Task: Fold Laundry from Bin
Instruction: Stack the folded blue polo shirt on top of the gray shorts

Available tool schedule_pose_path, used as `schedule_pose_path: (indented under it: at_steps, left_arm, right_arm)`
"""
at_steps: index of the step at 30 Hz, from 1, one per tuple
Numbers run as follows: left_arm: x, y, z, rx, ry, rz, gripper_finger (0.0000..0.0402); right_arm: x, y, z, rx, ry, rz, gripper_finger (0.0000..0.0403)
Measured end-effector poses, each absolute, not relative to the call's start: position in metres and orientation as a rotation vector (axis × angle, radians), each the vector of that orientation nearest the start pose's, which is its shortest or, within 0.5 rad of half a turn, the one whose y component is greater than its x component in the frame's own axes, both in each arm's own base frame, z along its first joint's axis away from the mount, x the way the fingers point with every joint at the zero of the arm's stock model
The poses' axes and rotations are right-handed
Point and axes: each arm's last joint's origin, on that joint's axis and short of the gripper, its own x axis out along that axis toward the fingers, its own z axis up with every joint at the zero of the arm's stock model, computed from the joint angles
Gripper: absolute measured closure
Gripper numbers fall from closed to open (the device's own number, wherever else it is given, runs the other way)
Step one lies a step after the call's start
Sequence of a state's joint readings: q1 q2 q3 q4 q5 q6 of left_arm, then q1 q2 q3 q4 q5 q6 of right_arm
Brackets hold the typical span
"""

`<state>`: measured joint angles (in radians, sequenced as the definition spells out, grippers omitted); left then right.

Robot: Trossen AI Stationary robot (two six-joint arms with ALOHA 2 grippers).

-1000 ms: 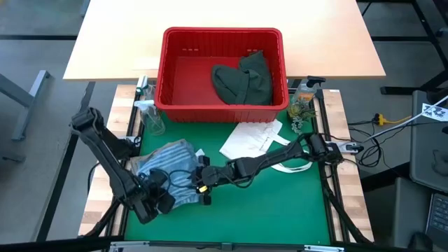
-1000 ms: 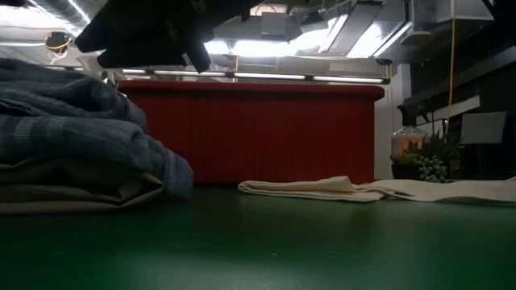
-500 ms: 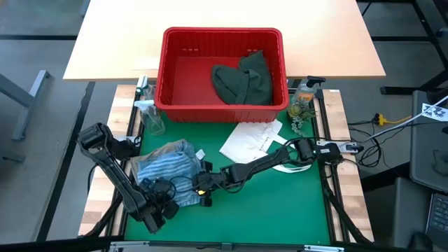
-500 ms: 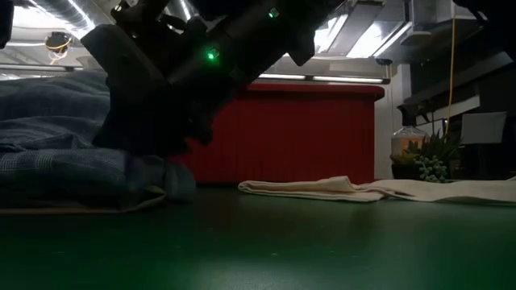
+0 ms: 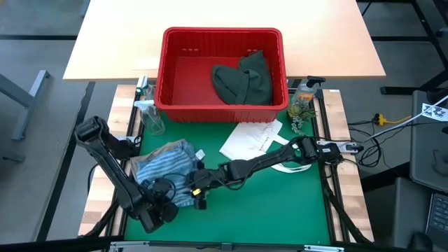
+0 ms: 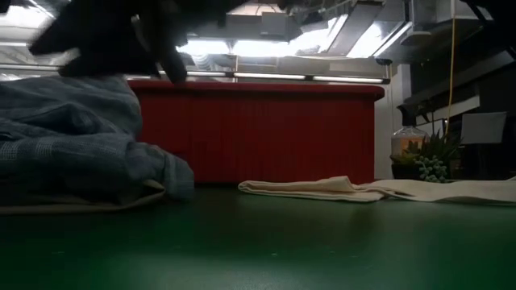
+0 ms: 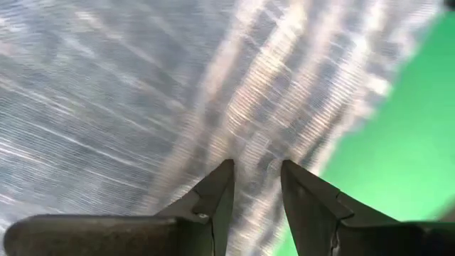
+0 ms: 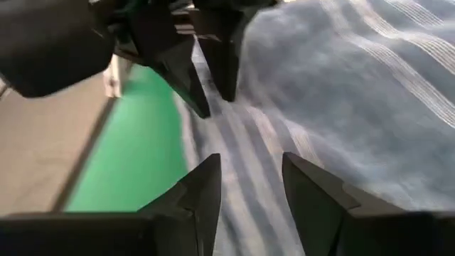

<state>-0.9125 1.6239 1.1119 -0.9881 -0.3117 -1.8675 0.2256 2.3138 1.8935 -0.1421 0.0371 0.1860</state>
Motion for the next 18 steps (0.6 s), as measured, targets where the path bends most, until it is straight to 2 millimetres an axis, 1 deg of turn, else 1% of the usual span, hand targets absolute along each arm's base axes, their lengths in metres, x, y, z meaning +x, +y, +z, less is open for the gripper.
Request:
schedule_pose_path:
  at_steps: [4,8,10,13,15,18]
  left_arm:
    - [0.182,-0.226,0.217,-0.767,1.100,0.629,0.0290]
    - [0.180,-0.233,0.220,-0.796,1.093,0.579,0.0290]
    - [0.178,-0.237,0.220,-0.805,1.093,0.556,0.0290]
    - [0.174,-0.241,0.221,-0.800,1.096,0.534,0.0290]
    - [0.171,-0.243,0.221,-0.795,1.099,0.525,0.0290]
    - [0.167,-0.246,0.220,-0.807,1.100,0.526,0.0290]
  right_arm:
    - [0.515,0.133,0.214,0.111,0.555,0.192,0.0253]
    - [0.511,0.147,0.215,0.067,0.555,0.229,0.0253]
    - [0.510,0.153,0.210,0.037,0.569,0.240,0.0253]
    - [0.509,0.153,0.198,-0.009,0.615,0.201,0.0253]
    - [0.510,0.151,0.187,-0.036,0.654,0.151,0.0253]
    - [0.511,0.149,0.178,-0.066,0.665,0.075,0.0253]
